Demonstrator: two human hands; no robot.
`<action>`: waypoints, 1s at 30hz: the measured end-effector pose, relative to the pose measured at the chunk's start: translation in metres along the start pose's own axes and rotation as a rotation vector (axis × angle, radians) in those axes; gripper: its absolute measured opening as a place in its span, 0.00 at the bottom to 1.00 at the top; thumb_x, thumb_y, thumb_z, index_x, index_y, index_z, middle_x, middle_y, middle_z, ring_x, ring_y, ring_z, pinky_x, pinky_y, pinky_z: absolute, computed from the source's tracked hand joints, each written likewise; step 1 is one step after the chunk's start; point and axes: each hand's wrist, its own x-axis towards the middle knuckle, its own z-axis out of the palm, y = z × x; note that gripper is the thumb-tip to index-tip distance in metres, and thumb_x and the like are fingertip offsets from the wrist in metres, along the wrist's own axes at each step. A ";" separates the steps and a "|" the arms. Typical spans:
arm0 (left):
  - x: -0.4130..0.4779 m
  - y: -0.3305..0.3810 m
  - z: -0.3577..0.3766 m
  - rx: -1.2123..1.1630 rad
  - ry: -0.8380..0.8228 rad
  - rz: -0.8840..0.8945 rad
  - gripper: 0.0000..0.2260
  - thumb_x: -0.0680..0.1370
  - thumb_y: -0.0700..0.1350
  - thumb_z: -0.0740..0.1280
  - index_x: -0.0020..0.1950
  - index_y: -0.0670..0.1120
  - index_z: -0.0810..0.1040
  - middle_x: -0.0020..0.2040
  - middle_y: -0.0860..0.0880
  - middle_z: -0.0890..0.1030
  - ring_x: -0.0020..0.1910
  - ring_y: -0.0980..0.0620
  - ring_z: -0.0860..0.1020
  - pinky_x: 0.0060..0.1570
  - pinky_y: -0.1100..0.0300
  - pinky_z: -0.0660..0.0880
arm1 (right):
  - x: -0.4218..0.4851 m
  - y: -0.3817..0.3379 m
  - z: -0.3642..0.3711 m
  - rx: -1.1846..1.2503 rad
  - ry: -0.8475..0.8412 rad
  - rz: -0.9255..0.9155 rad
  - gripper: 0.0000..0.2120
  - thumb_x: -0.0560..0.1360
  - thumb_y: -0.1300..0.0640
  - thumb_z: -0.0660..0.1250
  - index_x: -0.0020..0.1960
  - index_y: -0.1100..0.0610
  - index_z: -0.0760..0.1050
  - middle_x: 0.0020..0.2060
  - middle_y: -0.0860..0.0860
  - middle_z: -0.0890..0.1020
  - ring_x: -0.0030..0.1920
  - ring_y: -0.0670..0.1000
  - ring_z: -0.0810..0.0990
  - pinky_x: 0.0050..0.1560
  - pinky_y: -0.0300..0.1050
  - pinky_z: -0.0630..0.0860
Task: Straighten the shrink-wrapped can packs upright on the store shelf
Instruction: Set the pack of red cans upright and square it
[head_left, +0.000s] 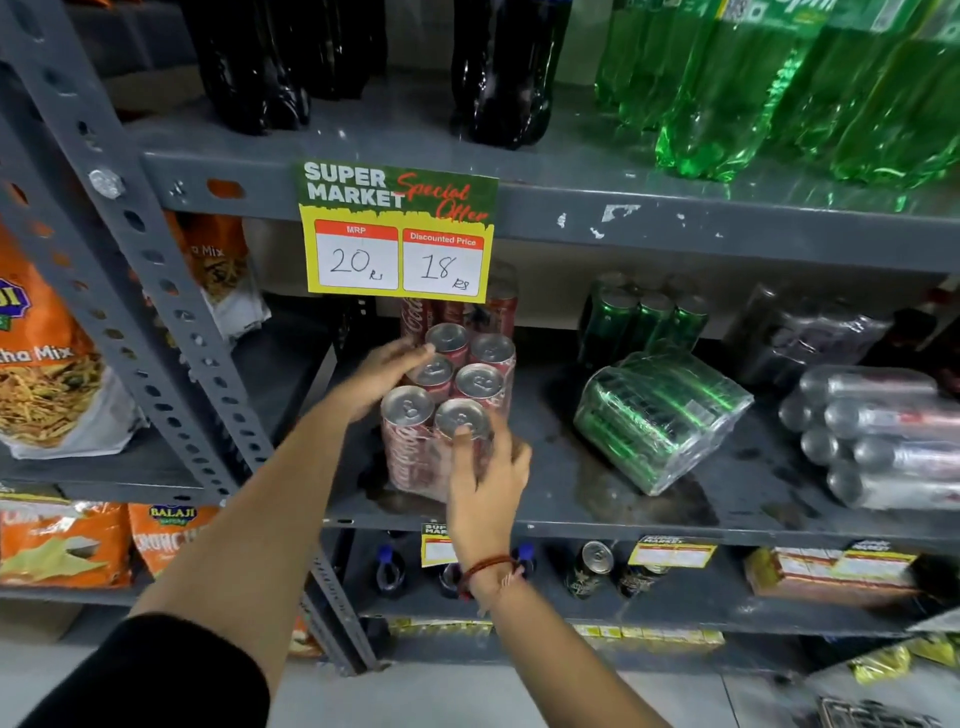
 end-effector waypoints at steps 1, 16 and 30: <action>-0.002 0.003 -0.005 0.042 0.009 -0.023 0.19 0.75 0.55 0.67 0.63 0.49 0.75 0.61 0.46 0.79 0.53 0.52 0.79 0.53 0.59 0.74 | 0.005 -0.001 -0.005 0.034 0.003 -0.021 0.17 0.78 0.51 0.62 0.65 0.53 0.71 0.53 0.52 0.68 0.60 0.57 0.70 0.61 0.46 0.66; -0.118 -0.021 0.161 -0.049 0.598 0.120 0.53 0.66 0.63 0.71 0.74 0.55 0.33 0.75 0.46 0.29 0.75 0.43 0.34 0.73 0.40 0.44 | 0.160 0.001 -0.012 -0.590 -0.533 -0.315 0.29 0.71 0.39 0.67 0.69 0.45 0.68 0.71 0.57 0.66 0.71 0.60 0.60 0.71 0.51 0.53; -0.058 -0.062 0.014 -0.006 -0.004 0.277 0.44 0.67 0.53 0.73 0.70 0.69 0.45 0.69 0.59 0.65 0.62 0.74 0.68 0.56 0.73 0.68 | 0.084 0.033 -0.046 -0.414 -0.227 -0.365 0.26 0.71 0.44 0.68 0.67 0.52 0.69 0.57 0.53 0.64 0.39 0.51 0.75 0.50 0.44 0.76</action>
